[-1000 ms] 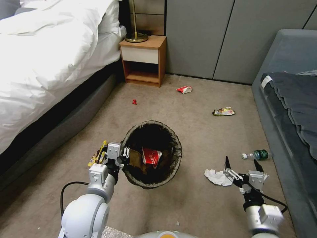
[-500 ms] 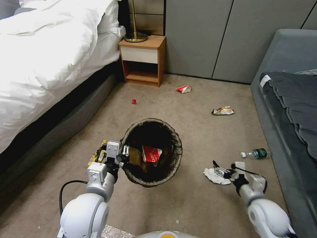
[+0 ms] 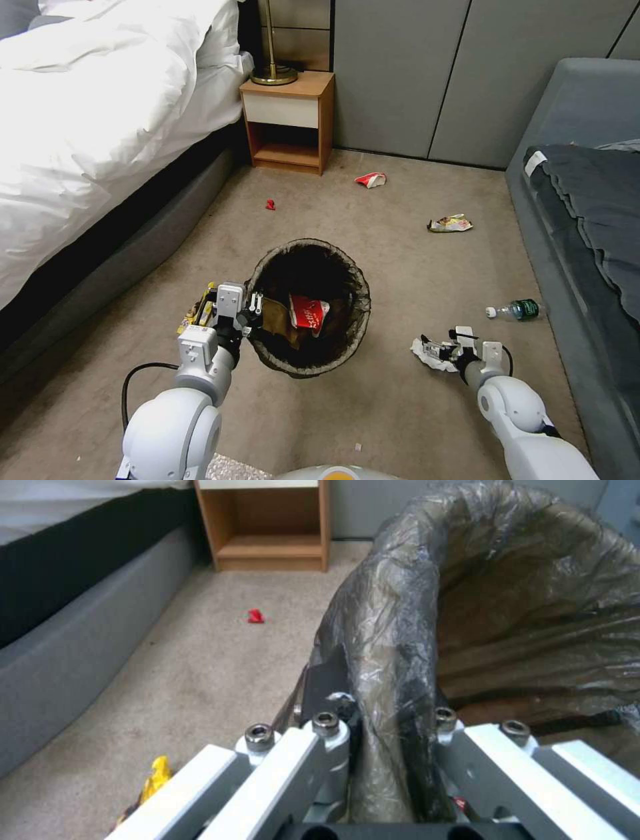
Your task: Pick up the trash bin, then pick up the garbage from the floor and place it into the trash bin.
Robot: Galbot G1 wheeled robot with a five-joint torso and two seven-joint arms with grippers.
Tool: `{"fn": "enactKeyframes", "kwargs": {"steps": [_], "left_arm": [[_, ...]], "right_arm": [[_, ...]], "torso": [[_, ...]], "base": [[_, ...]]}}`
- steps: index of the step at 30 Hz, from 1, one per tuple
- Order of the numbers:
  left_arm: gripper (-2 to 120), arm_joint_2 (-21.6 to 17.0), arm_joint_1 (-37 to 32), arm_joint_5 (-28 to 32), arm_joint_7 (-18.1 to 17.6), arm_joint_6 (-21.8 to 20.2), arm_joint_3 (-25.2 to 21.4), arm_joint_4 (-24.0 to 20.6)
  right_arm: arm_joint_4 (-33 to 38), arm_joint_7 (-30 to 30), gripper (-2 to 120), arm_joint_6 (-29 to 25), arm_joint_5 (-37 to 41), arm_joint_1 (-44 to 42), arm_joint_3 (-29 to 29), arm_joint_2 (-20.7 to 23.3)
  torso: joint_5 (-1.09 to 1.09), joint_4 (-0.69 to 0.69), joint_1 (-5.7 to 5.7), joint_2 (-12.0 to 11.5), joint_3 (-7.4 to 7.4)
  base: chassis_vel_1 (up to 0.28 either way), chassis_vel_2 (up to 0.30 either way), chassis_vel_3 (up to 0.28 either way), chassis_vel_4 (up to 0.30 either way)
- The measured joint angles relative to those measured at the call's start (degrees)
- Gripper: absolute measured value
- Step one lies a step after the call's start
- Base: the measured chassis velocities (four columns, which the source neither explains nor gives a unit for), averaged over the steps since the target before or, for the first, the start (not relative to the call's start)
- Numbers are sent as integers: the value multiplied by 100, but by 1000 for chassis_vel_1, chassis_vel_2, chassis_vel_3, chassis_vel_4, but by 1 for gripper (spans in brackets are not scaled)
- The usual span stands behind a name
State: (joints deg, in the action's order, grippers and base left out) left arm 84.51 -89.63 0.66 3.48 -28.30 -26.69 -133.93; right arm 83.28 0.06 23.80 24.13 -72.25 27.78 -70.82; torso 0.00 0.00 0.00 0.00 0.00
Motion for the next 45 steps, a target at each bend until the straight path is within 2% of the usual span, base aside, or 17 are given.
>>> {"fn": "enactKeyframes", "kwargs": {"steps": [21,45], "left_arm": [[5,-33,15,41,34,32,8,44],[5,-48,20,47,61,75,24,95]], "right_arm": [[-1025,213,100,-154,-181,521,-37,-363],[-1656,310,98,-517,-269,515,-29,-415]], "torso": [[-1,1,0,0,0],[-4,-1,0,1,-1]], "base": [[0,0,0,0],[0,0,0,0]]}}
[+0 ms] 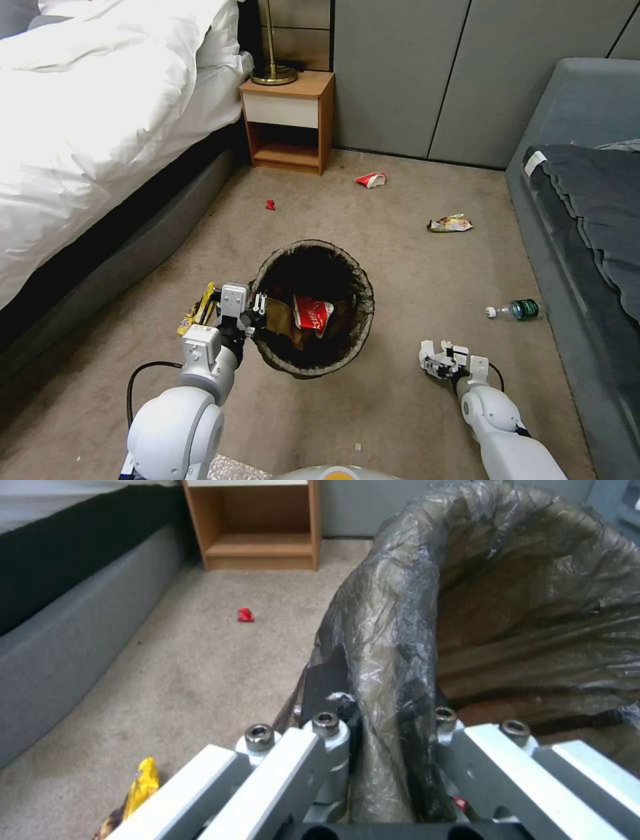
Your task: Pick up the trash bin, then pick up the garbage from the floor and place it into the trash bin.
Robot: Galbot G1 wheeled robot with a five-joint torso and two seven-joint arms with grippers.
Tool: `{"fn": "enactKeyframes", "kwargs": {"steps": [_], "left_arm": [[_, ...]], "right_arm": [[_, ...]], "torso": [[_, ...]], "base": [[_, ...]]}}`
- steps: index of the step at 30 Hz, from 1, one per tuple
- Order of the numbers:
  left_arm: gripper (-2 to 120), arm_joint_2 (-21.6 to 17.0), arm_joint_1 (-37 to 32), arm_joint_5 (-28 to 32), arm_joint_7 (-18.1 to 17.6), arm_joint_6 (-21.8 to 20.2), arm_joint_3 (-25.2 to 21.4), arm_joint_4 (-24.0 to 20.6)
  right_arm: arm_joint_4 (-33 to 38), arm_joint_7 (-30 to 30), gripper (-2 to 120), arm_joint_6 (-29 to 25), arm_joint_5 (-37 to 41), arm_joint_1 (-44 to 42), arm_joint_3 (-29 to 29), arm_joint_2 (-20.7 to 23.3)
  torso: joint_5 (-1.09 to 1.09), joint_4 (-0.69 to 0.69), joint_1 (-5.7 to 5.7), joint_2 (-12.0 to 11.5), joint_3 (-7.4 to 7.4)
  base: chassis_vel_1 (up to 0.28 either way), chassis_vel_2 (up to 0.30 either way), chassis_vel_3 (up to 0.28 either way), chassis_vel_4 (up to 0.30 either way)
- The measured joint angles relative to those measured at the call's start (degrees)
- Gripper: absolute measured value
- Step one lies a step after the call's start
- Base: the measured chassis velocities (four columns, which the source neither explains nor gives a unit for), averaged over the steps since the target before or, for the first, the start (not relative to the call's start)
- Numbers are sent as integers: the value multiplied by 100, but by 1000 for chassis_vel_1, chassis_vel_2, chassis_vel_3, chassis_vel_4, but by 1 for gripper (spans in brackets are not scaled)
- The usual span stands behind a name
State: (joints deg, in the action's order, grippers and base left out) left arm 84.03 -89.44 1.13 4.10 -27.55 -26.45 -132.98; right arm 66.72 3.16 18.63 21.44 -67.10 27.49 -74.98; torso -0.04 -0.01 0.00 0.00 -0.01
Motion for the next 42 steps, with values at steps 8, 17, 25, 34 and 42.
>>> {"fn": "enactKeyframes", "kwargs": {"steps": [8,17,25,34,42], "left_arm": [[5,-10,-2,-20,1,0,6,9],[5,4,0,-76,9,35,23,45],[5,2,-9,-83,38,44,13,52],[5,6,0,-100,79,44,26,44],[5,4,7,-98,80,32,37,43]], "right_arm": [[97,-15,78,-51,-9,-99,8,34],[347,-31,52,-91,-114,-294,5,29],[510,-56,24,-178,-330,-453,7,21],[817,-105,0,-270,-627,-637,143,29],[1885,-313,0,-227,-752,-1010,384,154]], "torso": [[1,-2,0,0,0],[7,2,0,0,0],[7,2,0,0,1],[4,1,0,0,1],[5,1,0,0,1]], "base": [[0,0,0,0],[0,0,0,0],[0,0,0,0],[0,0,0,0],[0,0,0,0]]}}
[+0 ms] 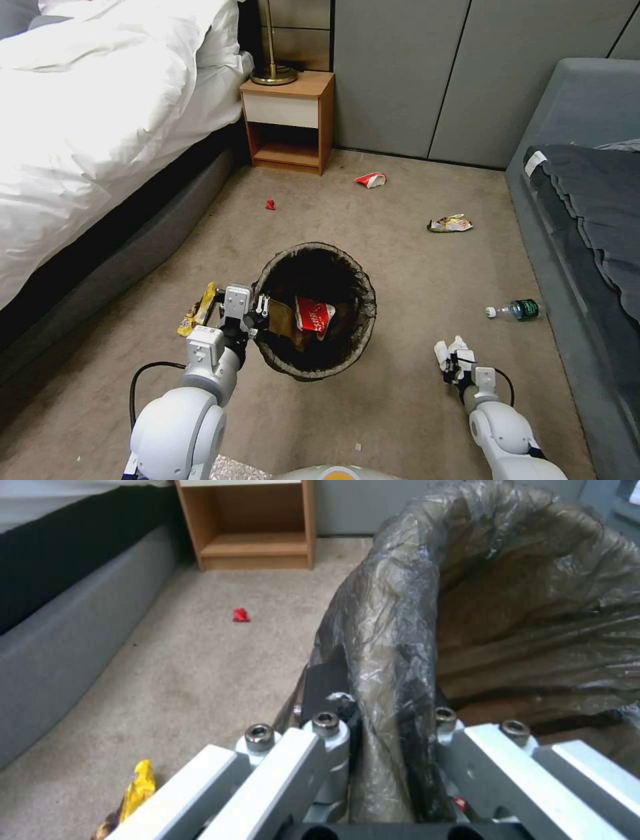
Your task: Pick up the trash bin, then pick up the garbage from the floor and place it into the trash bin.
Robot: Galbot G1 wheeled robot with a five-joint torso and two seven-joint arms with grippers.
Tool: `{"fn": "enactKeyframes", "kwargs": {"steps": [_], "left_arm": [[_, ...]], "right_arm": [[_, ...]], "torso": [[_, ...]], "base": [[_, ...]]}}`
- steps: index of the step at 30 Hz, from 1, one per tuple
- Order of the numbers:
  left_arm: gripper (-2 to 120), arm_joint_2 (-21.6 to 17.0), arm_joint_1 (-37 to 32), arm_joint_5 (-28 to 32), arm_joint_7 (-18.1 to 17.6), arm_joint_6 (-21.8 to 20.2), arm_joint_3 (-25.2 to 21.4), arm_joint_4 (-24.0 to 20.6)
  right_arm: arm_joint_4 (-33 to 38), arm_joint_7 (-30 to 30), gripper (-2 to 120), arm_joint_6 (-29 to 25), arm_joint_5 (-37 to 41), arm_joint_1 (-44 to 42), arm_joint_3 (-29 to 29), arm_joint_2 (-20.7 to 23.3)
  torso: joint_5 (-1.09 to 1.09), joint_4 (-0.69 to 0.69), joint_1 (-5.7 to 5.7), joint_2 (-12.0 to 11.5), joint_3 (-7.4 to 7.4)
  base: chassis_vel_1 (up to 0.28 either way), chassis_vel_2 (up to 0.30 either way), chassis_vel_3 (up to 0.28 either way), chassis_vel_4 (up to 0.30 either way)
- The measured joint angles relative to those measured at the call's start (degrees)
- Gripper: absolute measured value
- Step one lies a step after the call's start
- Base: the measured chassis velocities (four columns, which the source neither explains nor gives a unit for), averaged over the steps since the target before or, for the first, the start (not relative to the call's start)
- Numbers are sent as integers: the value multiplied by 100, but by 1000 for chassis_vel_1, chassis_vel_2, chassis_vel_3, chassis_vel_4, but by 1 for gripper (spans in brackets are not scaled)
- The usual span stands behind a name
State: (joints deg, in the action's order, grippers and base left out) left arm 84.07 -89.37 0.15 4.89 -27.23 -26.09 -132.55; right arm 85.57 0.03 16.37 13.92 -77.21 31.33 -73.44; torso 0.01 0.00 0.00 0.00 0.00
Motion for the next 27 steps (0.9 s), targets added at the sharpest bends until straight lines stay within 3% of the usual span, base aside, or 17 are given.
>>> {"fn": "enactKeyframes", "kwargs": {"steps": [1,4,15,27], "left_arm": [[5,0,0,0,0,0,0,0],[5,-5,6,1,0,-9,-2,0],[5,-15,8,2,1,-29,-3,0],[5,12,91,6,-7,-70,14,108]], "right_arm": [[0,0,0,0,0,0,0,0],[872,-181,0,15,-27,-170,92,157],[1910,-273,0,77,44,-271,148,382],[4617,-333,0,882,1009,-383,-403,1474]], "torso": [[0,0,0,0,0],[-2,0,0,0,0],[-2,2,0,0,0],[-2,0,0,0,-1]], "base": [[0,0,0,0],[0,0,0,0],[0,0,0,0],[0,0,0,0]]}}
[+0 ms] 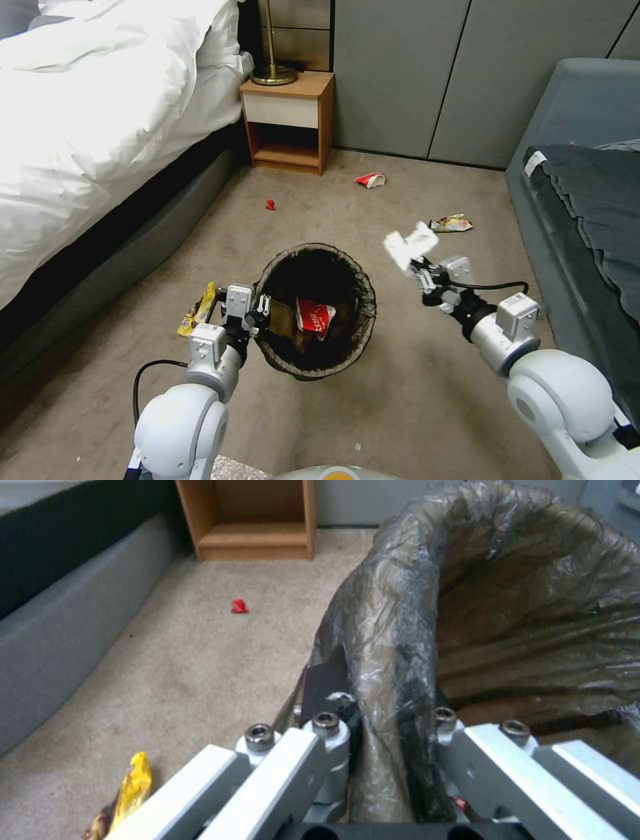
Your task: Pick up the trash bin, then pick up the garbage from the floor and place it into the trash bin.
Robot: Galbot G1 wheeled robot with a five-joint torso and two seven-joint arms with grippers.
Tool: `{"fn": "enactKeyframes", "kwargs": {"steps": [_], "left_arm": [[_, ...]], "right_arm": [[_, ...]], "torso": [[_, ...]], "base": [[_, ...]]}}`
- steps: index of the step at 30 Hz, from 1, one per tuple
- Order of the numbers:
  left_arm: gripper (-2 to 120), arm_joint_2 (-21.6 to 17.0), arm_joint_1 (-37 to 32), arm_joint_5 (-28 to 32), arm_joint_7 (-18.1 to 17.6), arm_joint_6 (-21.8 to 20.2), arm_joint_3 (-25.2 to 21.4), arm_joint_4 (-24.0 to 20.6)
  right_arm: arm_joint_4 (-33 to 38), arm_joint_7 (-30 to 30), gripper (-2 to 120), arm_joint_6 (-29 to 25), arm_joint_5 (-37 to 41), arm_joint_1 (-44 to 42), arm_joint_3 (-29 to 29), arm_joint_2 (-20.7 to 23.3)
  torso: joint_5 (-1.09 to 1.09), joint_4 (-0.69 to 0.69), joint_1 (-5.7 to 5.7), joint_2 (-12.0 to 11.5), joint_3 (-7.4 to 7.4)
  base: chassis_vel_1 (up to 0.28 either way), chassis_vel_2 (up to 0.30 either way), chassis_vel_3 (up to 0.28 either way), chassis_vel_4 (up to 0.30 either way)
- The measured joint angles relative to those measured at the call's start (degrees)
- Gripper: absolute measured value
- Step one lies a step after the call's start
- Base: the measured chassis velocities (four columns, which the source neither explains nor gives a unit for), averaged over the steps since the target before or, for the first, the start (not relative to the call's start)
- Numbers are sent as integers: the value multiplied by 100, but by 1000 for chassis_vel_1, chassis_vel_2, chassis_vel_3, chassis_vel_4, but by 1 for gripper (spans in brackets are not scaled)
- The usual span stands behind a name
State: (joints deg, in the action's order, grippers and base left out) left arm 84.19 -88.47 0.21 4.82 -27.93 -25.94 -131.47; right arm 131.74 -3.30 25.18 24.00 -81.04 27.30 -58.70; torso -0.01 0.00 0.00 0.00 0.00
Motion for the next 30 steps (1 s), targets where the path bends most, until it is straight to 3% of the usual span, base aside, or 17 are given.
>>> {"fn": "enactKeyframes", "kwargs": {"steps": [9,19,30], "left_arm": [[5,47,109,-5,-81,-151,119,96],[5,112,253,-7,-101,-270,270,156],[5,148,259,-8,-110,-312,324,123]], "right_arm": [[813,-187,0,493,334,171,-703,403],[145,-311,0,436,-208,443,-1748,385],[-209,-300,0,429,-415,798,-2179,205]], "torso": [[1,0,0,0,0],[1,0,0,0,0],[0,1,0,0,0]], "base": [[0,0,0,0],[0,0,0,0],[0,0,0,0]]}}
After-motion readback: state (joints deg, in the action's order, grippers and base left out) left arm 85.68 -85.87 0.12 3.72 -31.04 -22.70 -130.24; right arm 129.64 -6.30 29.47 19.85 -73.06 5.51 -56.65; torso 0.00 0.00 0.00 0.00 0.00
